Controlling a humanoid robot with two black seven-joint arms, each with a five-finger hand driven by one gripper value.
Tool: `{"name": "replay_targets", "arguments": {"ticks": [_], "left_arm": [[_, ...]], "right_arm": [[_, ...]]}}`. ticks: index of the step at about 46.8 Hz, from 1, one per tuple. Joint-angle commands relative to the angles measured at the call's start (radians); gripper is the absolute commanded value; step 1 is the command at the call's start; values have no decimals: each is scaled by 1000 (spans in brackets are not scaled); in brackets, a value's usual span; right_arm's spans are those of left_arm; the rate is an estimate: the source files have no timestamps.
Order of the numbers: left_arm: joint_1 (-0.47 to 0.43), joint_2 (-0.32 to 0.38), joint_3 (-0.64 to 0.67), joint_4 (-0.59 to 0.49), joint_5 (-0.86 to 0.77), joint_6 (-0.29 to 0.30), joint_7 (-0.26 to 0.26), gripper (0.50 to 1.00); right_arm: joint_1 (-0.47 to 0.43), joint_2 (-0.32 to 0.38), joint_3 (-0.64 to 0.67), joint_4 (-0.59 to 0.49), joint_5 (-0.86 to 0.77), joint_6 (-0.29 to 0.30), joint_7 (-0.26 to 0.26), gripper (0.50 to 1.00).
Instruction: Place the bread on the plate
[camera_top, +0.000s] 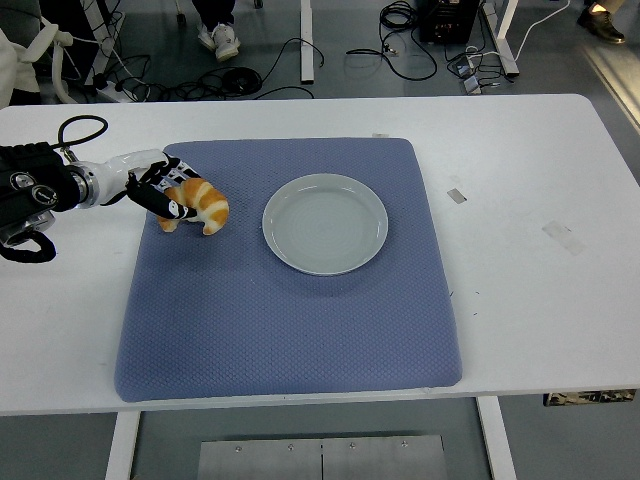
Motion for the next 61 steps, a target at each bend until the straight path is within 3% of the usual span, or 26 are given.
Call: {"name": "replay_targets", "arguments": {"ticks": [1, 23, 44, 61], "left_arm": [[-3, 0, -4, 0, -2, 0, 2, 500], [-50, -16, -41, 0, -32, 1, 31, 500], [-93, -141, -59, 2, -34, 1, 36, 500], [-104, -228, -50, 20, -32, 3, 77, 500]], "right_arm": [[0, 0, 0, 0, 0, 0, 0, 1000], [0, 0, 0, 0, 0, 0, 0, 1000], [0, 0, 0, 0, 0, 0, 0, 1000], [0, 0, 0, 0, 0, 0, 0, 1000]]}}
